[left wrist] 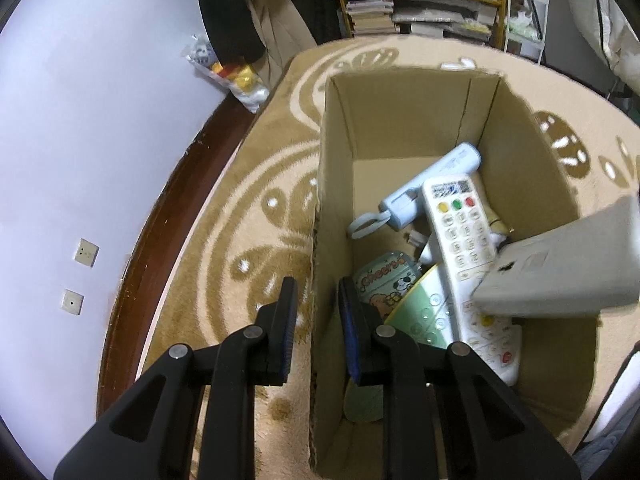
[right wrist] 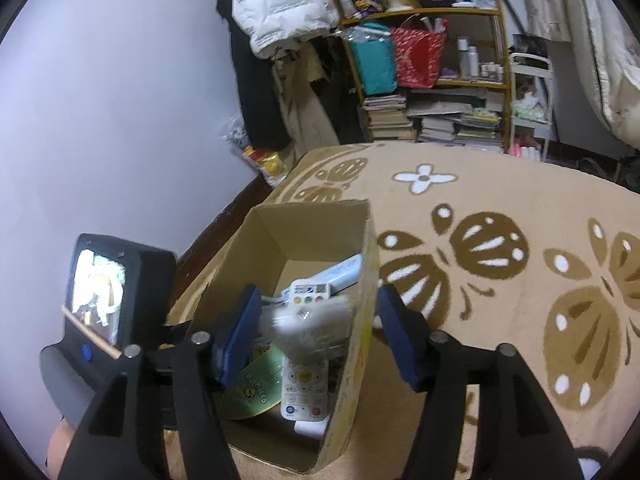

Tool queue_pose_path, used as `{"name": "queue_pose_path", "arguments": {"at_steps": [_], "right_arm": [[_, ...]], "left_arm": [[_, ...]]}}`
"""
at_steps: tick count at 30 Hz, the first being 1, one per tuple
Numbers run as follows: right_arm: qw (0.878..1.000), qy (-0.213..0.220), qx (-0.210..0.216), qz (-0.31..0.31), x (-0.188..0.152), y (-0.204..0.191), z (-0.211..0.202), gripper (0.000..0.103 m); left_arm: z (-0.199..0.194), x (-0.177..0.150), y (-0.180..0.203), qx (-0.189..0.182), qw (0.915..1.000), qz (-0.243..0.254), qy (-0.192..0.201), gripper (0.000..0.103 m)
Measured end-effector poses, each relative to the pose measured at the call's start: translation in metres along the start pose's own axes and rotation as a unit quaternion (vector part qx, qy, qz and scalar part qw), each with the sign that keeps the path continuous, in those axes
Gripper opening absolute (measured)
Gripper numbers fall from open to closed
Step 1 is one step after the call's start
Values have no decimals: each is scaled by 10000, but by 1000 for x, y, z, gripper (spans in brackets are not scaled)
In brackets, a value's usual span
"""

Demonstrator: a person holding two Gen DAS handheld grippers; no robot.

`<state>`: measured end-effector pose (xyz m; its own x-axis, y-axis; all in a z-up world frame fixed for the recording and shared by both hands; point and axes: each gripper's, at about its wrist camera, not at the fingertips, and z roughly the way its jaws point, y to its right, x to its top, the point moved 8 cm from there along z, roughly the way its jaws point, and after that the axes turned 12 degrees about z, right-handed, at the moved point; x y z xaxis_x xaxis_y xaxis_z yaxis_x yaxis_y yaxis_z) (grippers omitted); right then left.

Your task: Organize soft objects

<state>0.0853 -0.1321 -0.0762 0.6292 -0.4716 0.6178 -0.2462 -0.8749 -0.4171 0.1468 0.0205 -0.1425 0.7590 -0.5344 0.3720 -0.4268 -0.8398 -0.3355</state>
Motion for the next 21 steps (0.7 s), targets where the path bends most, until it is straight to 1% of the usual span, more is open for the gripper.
{"name": "queue_pose_path", "arguments": {"at_steps": [2, 5, 7, 10, 12, 18, 19, 21], "right_arm": [[10000, 42, 2, 67, 0, 3, -5, 74], [9999, 68, -34, 107, 1, 8, -11, 78], [9999, 95, -53, 116, 1, 9, -15, 80], [9996, 227, -154, 100, 3, 12, -25, 87], [9993, 315, -189, 88, 4, 12, -32, 90], [9987, 420, -287, 28, 3, 18, -50, 92], [9985, 448, -298, 23, 2, 20, -55, 93], [9981, 523, -325, 26, 1, 24, -63, 100]], "left_arm": [[-8, 0, -2, -32, 9999, -82, 94, 21], [-20, -3, -7, 82, 9996, -137, 217, 21], [-28, -6, -8, 41, 9993, -204, 305, 21], [-39, -11, -11, 145, 9987, -303, 393, 21], [-46, -13, -10, 175, 9983, -290, 478, 21], [-71, -21, -3, 200, 9970, -233, 709, 21], [-76, -23, -4, 216, 9966, -229, 759, 21], [-86, -26, -4, 259, 9958, -228, 853, 21]]}}
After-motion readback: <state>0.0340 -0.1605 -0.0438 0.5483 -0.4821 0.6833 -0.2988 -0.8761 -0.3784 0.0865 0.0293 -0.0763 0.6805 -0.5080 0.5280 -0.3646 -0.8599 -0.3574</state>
